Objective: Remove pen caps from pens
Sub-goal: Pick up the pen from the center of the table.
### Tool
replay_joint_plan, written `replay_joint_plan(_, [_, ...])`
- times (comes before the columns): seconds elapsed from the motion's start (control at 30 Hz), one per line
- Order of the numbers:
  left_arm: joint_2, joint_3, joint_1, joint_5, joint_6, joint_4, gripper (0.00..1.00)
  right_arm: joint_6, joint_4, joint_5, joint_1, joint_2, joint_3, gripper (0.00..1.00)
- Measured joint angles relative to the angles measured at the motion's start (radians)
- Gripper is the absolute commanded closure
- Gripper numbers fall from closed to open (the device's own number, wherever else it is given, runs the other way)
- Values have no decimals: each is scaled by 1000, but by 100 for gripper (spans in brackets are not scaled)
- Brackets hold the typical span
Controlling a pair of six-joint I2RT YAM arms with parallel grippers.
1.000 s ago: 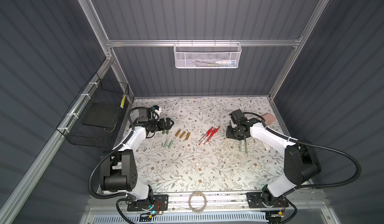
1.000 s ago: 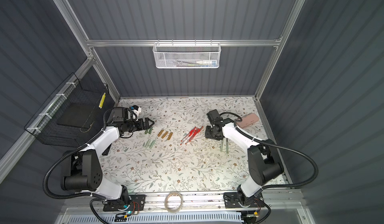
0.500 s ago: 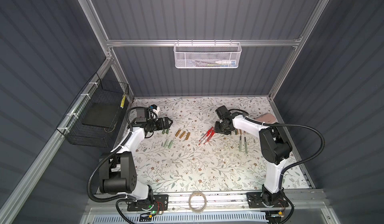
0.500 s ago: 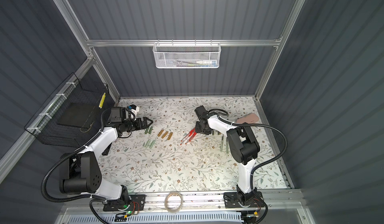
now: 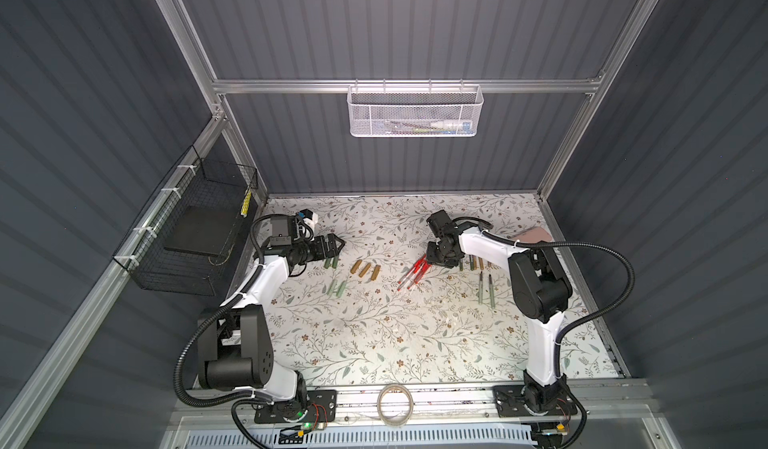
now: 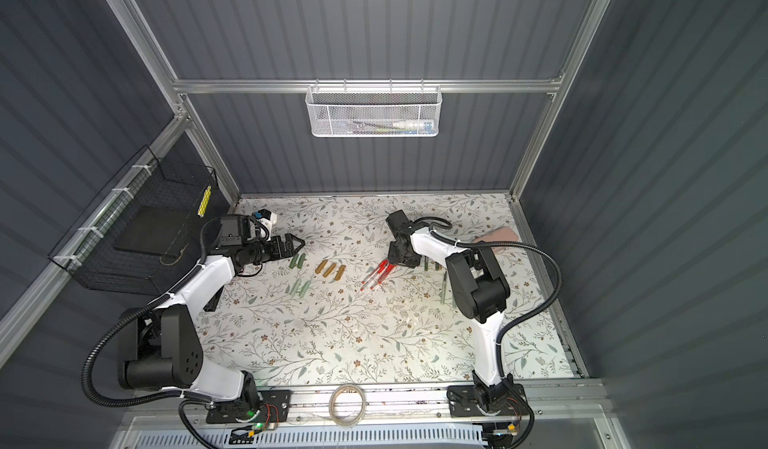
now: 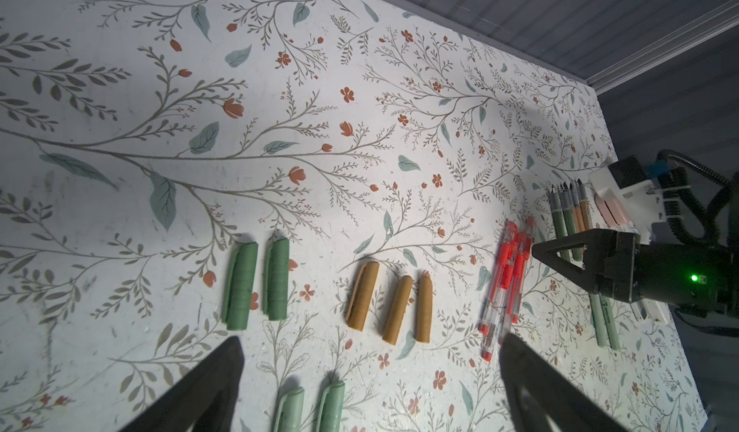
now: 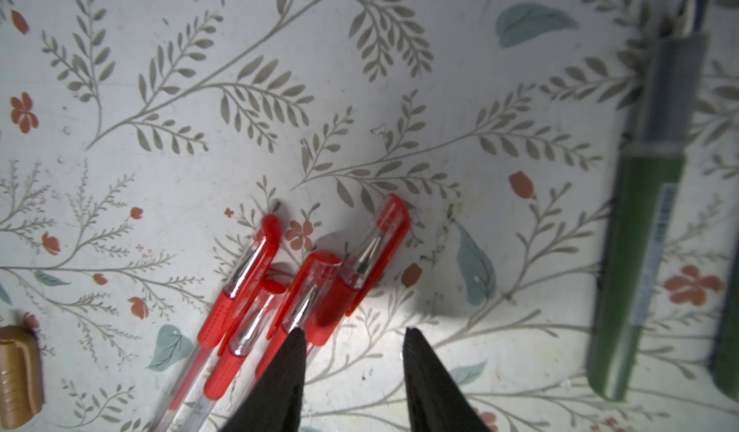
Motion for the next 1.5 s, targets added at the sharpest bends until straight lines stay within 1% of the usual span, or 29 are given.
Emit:
replay_joint_plan(0.27, [-5, -6, 7, 3, -1, 3, 0, -5, -16, 15, 3, 30, 11, 58])
replay_joint_plan(0.57, [-5, -8, 9, 3, -9, 6, 0, -29, -14, 36, 24, 19, -12, 65])
replay_joint_plan(0.67, [-5, -11, 9, 3, -12, 7, 0, -32, -14, 39, 40, -2, -45, 69])
replay_joint_plan(0.83, [-5, -12, 9, 4, -19, 7, 0, -37, -13, 44, 73, -43, -106, 78])
replay_joint_plan(0.9, [-5, -12, 9, 4, -19, 8, 0, -38, -14, 45, 80, -57, -126, 83])
replay_joint_plan(1.07, [-5, -12, 9, 6, -20, 7, 0, -45, -6, 50, 84, -74, -151, 94])
replay_joint_plan(1.17, [-5, -12, 9, 6, -23, 7, 0, -50, -7, 50, 84, -80, -158, 98])
replay_joint_plan(1.23, [-5, -12, 9, 11, -23, 6, 0, -51, -5, 51, 84, -91, -170, 100])
replay_joint_plan(1.37, [-3, 3, 9, 36, -20, -16, 1, -51, -28, 68, 84, -141, -226, 100])
replay_joint_plan(1.5, [24, 106, -7, 79, -6, -64, 1, -51, -40, 77, 84, -210, -258, 100])
